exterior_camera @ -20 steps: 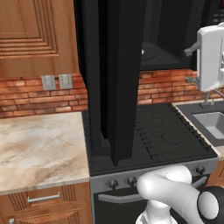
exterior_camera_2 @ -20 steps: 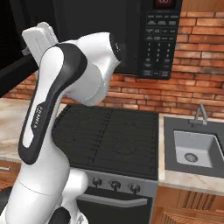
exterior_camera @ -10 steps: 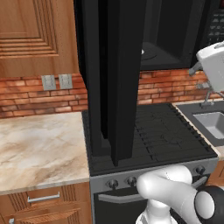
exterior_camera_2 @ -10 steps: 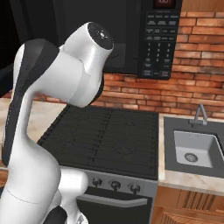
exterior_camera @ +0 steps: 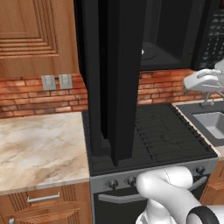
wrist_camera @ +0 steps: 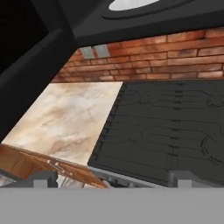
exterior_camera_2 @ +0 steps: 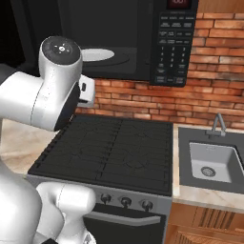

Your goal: Pick the cheese from the counter and place it in the microwave. Then turn on the microwave.

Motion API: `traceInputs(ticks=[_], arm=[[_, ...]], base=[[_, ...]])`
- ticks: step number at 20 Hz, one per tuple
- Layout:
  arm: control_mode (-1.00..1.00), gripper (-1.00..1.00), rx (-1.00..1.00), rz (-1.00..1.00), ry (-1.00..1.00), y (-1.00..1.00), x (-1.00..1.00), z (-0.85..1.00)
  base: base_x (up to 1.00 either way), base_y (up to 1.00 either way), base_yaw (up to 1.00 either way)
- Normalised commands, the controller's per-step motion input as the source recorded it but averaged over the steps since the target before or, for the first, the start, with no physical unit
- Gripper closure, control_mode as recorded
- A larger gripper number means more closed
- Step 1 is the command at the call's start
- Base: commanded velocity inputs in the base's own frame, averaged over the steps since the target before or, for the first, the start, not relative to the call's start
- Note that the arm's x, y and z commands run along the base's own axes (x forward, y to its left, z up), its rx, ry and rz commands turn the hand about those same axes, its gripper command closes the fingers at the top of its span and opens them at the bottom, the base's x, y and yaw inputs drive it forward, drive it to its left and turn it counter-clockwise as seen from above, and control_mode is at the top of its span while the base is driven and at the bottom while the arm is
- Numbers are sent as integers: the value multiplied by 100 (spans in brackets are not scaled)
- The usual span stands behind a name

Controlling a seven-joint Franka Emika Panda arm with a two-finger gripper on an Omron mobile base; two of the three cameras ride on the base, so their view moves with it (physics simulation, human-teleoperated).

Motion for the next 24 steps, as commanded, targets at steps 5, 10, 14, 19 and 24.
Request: traceInputs(ticks=[5,10,14,19,24], arm=[[-100,-100,-14,-1,-3,0,5,-21],[-100,-100,-12,0,-2,0,0,-1],[-100,-100,-11,0,-2,0,0,0],[-100,-100,-8,0,-2,0,0,0],[-100,-100,-7,-2,0,0,0,0]], base=[[0,0,0],[0,0,0],[0,0,0],[0,0,0],[0,0,0]])
